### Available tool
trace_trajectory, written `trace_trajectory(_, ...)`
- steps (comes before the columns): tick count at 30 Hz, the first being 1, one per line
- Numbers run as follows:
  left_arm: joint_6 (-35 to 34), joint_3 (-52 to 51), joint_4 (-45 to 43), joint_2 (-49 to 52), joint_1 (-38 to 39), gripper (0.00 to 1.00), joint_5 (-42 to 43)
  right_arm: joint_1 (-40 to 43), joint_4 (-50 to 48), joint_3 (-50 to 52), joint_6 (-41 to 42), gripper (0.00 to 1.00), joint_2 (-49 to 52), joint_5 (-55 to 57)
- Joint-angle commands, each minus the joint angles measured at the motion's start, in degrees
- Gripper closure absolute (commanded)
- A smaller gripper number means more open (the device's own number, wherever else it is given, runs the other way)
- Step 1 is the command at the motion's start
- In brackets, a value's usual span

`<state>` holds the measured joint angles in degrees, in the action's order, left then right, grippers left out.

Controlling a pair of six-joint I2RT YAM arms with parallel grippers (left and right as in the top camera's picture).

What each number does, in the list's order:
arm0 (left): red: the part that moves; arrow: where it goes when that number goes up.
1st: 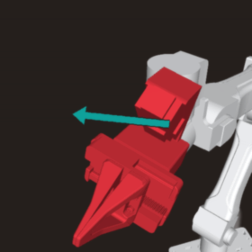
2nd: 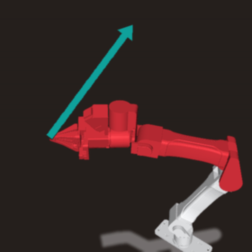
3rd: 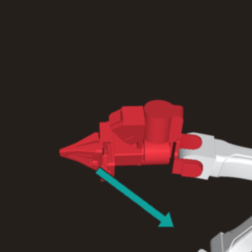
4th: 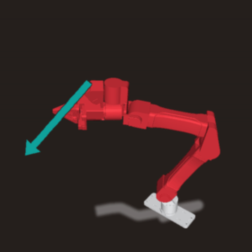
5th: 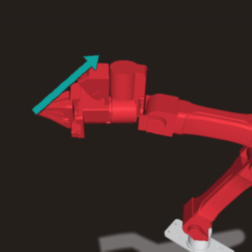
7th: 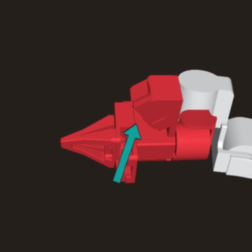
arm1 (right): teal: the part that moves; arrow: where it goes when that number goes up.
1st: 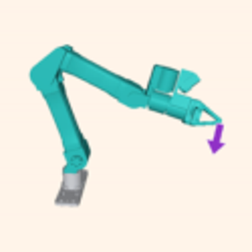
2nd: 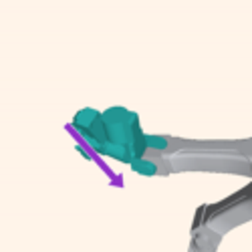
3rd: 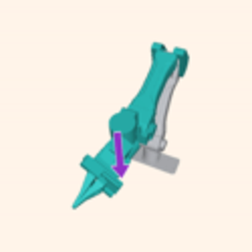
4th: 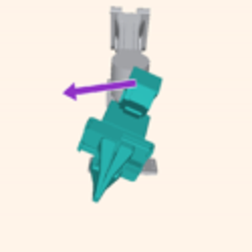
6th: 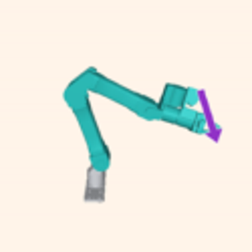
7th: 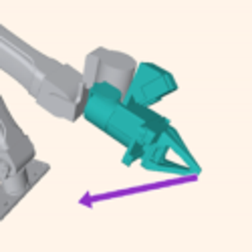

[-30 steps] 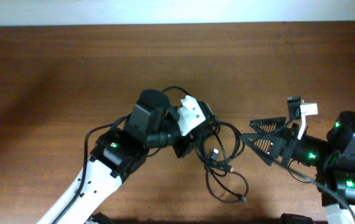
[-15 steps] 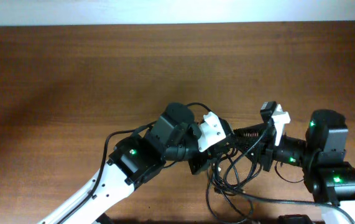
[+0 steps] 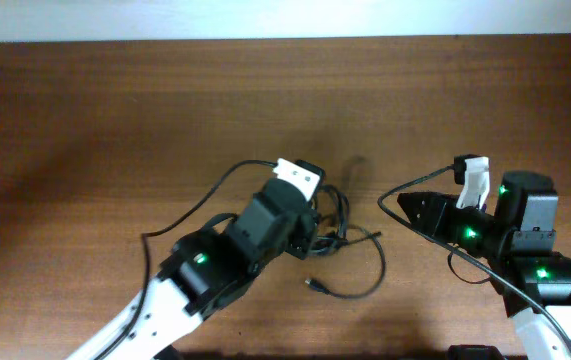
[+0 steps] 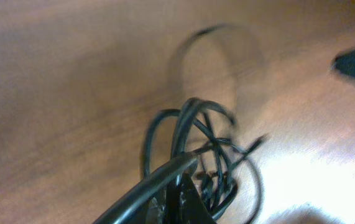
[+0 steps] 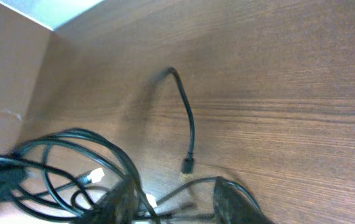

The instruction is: Untangle cables

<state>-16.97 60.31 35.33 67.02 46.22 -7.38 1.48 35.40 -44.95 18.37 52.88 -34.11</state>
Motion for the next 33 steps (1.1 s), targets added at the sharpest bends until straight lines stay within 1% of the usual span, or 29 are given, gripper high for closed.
trace_trajectory(1,-4.3,0.8,-2.1,-6.6,-0.2,1.0,-6.4,0.4,-2.8,-0.3,0.1,0.17,-0.1,-8.7)
trace_trajectory(2,-4.5,0.8,-2.3,-8.3,-0.3,1.0,-7.0,0.4,-4.2,-0.3,0.1,0.08,-0.1,-12.9)
trace_trajectory(4,-6.3,0.8,-3.3,-9.2,-0.3,1.0,-7.0,0.4,-4.8,-0.3,0.1,0.07,-0.1,-17.7)
trace_trajectory(6,-11.0,0.8,-6.5,-8.9,-0.2,1.0,-6.4,0.4,-4.8,-0.3,-0.1,0.07,-0.1,-20.3)
trace_trajectory(8,-11.9,0.8,-11.5,-8.2,-0.2,1.0,0.0,-0.2,-4.8,-0.3,-2.1,0.07,-0.1,-20.4)
trace_trajectory(9,-12.0,0.8,-15.2,-7.3,-0.2,1.0,5.7,-1.7,-4.8,-0.3,-3.1,0.07,-0.1,-19.0)
trace_trajectory(10,-12.0,0.8,-17.0,-6.3,-0.2,1.0,9.6,-2.3,-4.8,-0.3,-3.1,0.07,-0.1,-17.4)
trace_trajectory(11,-12.5,0.8,-18.3,-5.0,-0.2,1.0,12.5,-2.4,-4.8,-0.3,-3.1,0.07,0.0,-17.0)
trace_trajectory(12,-13.9,0.8,-19.8,-3.6,-0.2,1.0,15.9,-2.4,-4.3,-0.3,-3.1,0.07,0.0,-13.4)
trace_trajectory(13,-13.9,0.8,-21.6,-3.6,-0.2,1.0,19.3,-2.4,-3.3,-0.3,-3.1,0.07,0.0,-11.0)
trace_trajectory(15,-13.9,0.8,-22.9,-3.8,-0.1,1.0,21.6,-2.4,0.0,-0.3,-3.1,0.07,0.6,-2.0)
trace_trajectory(16,-13.9,0.8,-22.6,-3.9,-0.1,1.0,21.6,-2.4,1.9,-0.3,-2.8,0.07,1.8,3.5)
trace_trajectory(19,-12.9,0.8,-21.2,-4.7,-0.3,1.0,21.1,-2.1,4.7,-0.3,-2.3,0.07,5.5,10.8)
trace_trajectory(20,-12.7,0.8,-19.3,-5.3,-0.3,1.0,19.2,-2.1,5.4,-0.3,-0.9,0.07,6.8,13.4)
trace_trajectory(22,-12.7,0.8,-16.9,-8.1,-0.3,1.0,16.3,-1.2,6.4,-0.3,-0.9,0.07,7.6,15.6)
trace_trajectory(23,-11.3,0.8,-14.6,-11.3,-0.3,1.0,12.7,0.5,8.2,-0.3,-0.6,0.07,7.6,18.0)
trace_trajectory(24,-10.5,0.8,-13.3,-12.7,-0.3,1.0,11.1,1.8,9.5,-0.3,0.7,0.07,7.6,19.5)
trace_trajectory(26,-10.4,0.8,-8.7,-15.2,-0.3,1.0,5.2,5.9,11.7,-0.3,0.8,0.07,7.6,19.8)
trace_trajectory(28,-10.3,0.8,-5.6,-16.7,-0.3,1.0,2.1,12.2,14.6,-0.3,0.8,0.07,7.6,19.8)
trace_trajectory(30,-10.3,0.8,-4.6,-16.8,-0.3,1.0,0.8,16.8,16.7,-0.3,0.7,0.07,7.6,19.8)
trace_trajectory(31,-9.7,0.8,-4.4,-16.8,-0.3,1.0,0.1,18.8,17.7,-0.3,0.5,0.07,7.6,19.8)
trace_trajectory(33,-9.7,0.8,-3.2,-16.8,-0.3,1.0,-2.4,19.6,18.0,-0.3,0.5,0.07,7.6,19.8)
